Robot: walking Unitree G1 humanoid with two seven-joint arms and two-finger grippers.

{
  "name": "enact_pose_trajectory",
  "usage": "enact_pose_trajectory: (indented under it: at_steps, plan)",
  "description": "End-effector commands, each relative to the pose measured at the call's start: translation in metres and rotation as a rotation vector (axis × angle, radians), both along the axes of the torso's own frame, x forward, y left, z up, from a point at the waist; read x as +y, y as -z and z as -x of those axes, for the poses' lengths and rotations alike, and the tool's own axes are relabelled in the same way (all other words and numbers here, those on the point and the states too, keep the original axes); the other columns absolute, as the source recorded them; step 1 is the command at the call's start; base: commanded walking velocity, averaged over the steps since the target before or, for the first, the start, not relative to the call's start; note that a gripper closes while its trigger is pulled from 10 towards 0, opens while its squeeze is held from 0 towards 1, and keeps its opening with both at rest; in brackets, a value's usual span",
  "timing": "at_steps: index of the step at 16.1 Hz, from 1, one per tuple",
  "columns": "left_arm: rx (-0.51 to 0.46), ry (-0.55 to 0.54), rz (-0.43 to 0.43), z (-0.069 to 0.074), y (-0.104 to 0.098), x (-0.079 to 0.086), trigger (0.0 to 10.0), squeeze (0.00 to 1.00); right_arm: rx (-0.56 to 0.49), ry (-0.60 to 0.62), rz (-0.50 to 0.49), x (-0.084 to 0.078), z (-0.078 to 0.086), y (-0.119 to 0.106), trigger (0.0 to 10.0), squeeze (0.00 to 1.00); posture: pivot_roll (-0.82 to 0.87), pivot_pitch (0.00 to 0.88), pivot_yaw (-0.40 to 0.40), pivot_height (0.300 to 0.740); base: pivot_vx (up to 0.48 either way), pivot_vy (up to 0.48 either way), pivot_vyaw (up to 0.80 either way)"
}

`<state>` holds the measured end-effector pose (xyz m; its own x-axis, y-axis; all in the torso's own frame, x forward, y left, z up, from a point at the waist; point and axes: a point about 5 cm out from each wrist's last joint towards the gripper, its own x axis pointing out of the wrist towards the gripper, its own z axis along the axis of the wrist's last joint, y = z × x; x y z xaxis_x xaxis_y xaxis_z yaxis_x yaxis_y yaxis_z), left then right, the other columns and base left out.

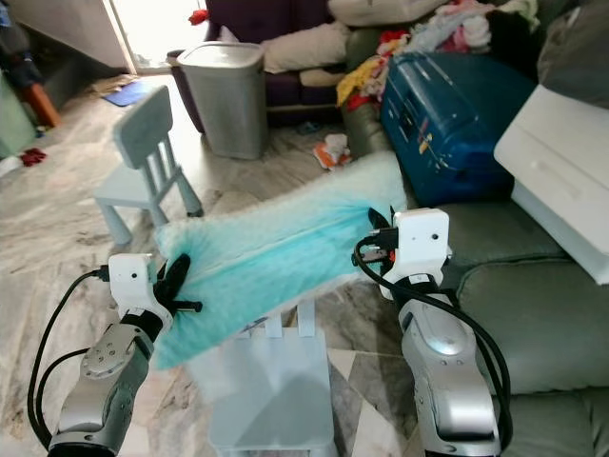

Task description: Move the pillow to the sofa

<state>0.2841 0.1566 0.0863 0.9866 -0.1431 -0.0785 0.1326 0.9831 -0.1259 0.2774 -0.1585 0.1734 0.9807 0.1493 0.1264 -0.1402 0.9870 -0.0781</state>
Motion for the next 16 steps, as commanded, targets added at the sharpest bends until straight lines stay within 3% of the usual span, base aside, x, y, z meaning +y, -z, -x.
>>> enact_pose_trajectory:
  at_steps: [1,10,16]
  plan:
    - [0.001,-0.003,-0.009,-0.0002,-0.0007,0.0015,10.0,0.00,-0.030,0.020,-0.002,-0.0044,0.0002,-0.0064,10.0,0.00,-0.16,0.000,0.053,0.740,0.000,0.000,0.00]
    - [0.019,-0.038,-0.007,-0.0066,-0.0070,0.0034,10.0,0.00,-0.011,0.023,-0.016,-0.0032,0.0012,-0.0027,10.0,0.00,-0.16,0.000,0.051,0.740,0.000,0.000,0.00]
    - [0.044,-0.025,0.029,-0.0052,-0.0052,0.0022,10.0,0.00,0.005,0.016,-0.009,-0.0031,0.0000,-0.0014,10.0,0.00,-0.16,0.000,0.042,0.740,0.000,0.000,-0.73]
